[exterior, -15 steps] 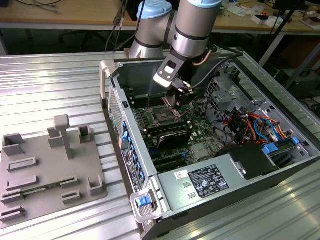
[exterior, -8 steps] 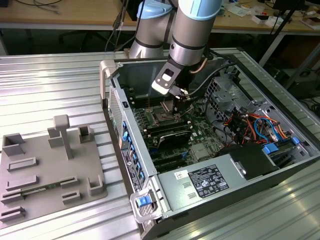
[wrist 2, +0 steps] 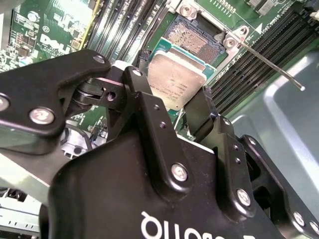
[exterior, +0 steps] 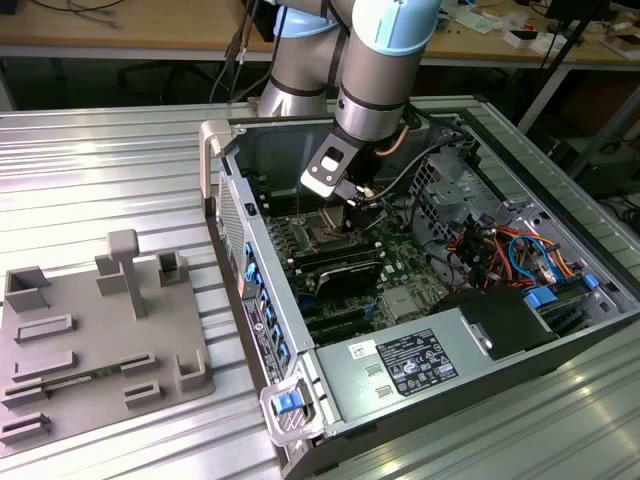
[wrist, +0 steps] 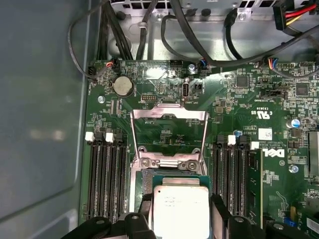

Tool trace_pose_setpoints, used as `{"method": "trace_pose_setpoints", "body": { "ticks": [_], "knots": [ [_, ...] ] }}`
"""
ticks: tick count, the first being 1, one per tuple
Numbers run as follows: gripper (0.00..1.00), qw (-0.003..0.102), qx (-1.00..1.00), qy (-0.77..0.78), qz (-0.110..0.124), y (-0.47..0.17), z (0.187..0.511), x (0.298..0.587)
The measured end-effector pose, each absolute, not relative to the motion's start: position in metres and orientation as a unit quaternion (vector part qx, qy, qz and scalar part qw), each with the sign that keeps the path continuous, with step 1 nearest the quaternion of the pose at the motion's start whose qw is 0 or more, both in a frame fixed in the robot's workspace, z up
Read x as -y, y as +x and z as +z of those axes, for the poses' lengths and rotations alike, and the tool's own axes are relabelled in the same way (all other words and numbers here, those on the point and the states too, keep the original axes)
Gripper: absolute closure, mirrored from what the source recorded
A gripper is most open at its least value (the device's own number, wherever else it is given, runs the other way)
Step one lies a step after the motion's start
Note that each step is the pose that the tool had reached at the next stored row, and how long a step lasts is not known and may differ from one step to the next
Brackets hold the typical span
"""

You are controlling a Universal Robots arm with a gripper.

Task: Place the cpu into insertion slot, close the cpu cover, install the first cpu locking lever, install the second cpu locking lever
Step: 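Place the cpu into insertion slot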

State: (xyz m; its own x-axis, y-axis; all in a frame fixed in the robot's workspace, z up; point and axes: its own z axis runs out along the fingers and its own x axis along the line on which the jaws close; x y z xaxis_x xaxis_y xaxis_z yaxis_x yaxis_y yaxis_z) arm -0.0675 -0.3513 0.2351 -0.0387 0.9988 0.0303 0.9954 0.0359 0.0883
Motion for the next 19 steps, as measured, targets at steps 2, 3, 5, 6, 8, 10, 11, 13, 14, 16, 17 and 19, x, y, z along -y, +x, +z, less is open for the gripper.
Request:
{"method": "trace_pose_setpoints", "body": {
  "ticks": [2,3,5,6,8,10,11,13,14,16,17,19],
  "knots": [
    [0.46,0.02,-0.719,0.693,0.042,-0.068,0.234,0.351],
    [0.46,0.02,-0.719,0.693,0.042,-0.068,0.233,0.351],
    [0.46,0.02,-0.719,0.693,0.042,-0.069,0.231,0.351],
    [0.46,0.019,-0.719,0.693,0.042,-0.069,0.23,0.35],
    [0.46,0.019,-0.72,0.693,0.042,-0.069,0.228,0.35],
    [0.46,0.019,-0.72,0.693,0.042,-0.069,0.226,0.346],
    [0.46,0.019,-0.72,0.693,0.042,-0.069,0.226,0.343],
    [0.46,0.019,-0.72,0.693,0.041,-0.069,0.222,0.341],
    [0.46,0.018,-0.72,0.693,0.041,-0.069,0.22,0.341],
    [0.46,0.018,-0.72,0.693,0.041,-0.069,0.216,0.341],
    [0.46,0.018,-0.72,0.693,0.041,-0.069,0.214,0.341],
    [0.46,0.018,-0.72,0.693,0.04,-0.07,0.212,0.341]
  ]
}}
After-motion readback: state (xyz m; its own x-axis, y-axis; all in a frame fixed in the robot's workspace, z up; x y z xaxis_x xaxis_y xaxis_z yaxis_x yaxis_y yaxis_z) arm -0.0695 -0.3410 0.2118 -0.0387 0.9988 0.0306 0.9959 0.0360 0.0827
